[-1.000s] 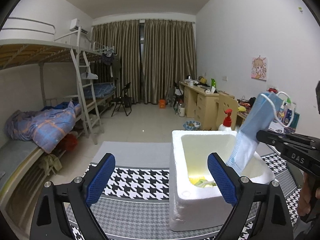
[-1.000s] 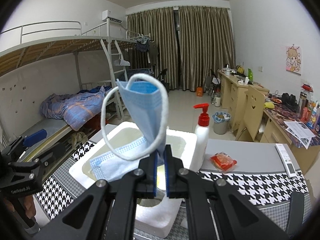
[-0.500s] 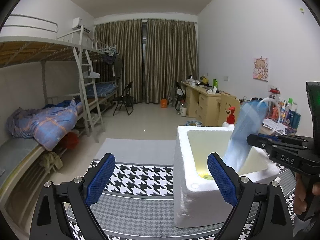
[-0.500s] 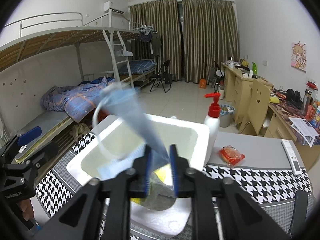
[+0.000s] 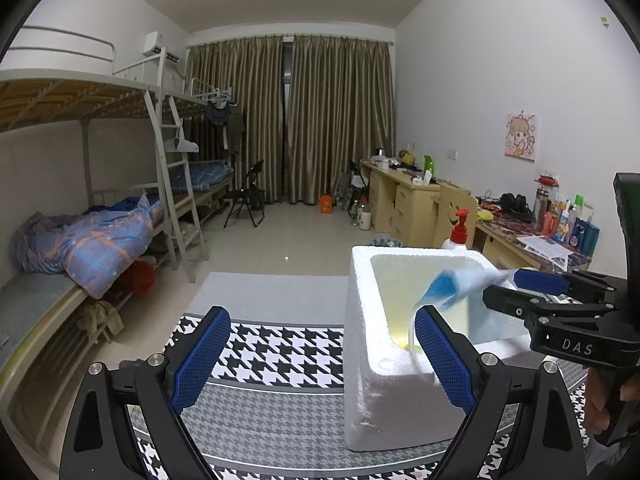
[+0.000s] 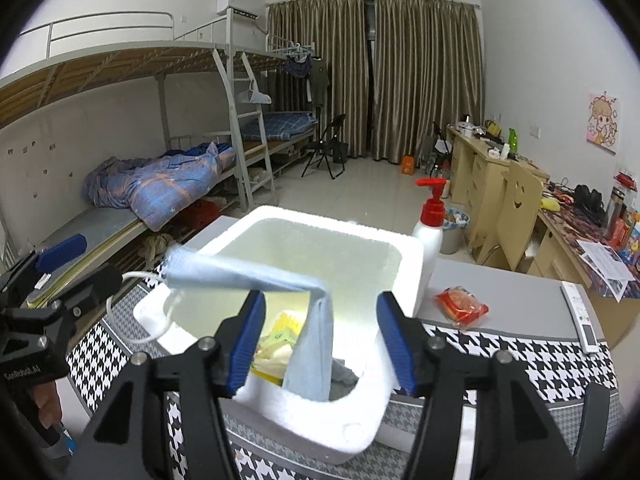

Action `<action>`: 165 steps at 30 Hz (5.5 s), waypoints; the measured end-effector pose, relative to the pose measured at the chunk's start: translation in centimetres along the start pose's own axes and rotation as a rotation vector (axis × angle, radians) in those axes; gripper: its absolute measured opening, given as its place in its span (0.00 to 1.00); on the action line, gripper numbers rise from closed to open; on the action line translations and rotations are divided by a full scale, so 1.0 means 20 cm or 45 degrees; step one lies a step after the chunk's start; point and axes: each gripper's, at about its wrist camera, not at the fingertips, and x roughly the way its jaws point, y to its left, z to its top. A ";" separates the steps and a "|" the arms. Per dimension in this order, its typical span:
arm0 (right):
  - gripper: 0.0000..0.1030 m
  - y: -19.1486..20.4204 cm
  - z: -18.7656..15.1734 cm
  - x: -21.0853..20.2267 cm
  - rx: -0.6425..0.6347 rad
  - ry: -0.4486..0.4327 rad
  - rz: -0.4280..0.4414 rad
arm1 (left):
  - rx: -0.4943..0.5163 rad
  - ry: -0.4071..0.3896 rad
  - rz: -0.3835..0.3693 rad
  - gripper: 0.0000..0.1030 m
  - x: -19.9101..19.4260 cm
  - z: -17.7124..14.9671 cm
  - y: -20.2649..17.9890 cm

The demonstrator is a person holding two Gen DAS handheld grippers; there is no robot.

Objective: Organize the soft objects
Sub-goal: 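Lower the blue mask into the foam box and open the right tool, then withdraw both tools from the foam box toward the white towel, then grasp the white towel with the right tool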

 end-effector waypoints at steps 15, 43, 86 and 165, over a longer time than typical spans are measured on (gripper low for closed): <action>0.71 -0.04 -0.04 -0.11 0.016 -0.059 -0.019 | 0.033 -0.011 -0.050 0.91 -0.05 -0.01 -0.08; 0.87 -0.25 -0.18 -0.31 0.092 -0.157 -0.124 | 0.098 -0.019 -0.165 0.91 -0.11 -0.01 -0.34; 0.87 -0.62 -0.45 -0.55 0.233 -0.133 -0.308 | 0.184 0.040 -0.391 0.91 -0.10 -0.10 -0.81; 0.84 -0.88 -0.74 0.08 0.126 0.382 0.055 | 0.181 0.409 -0.228 0.92 0.26 -0.57 -1.16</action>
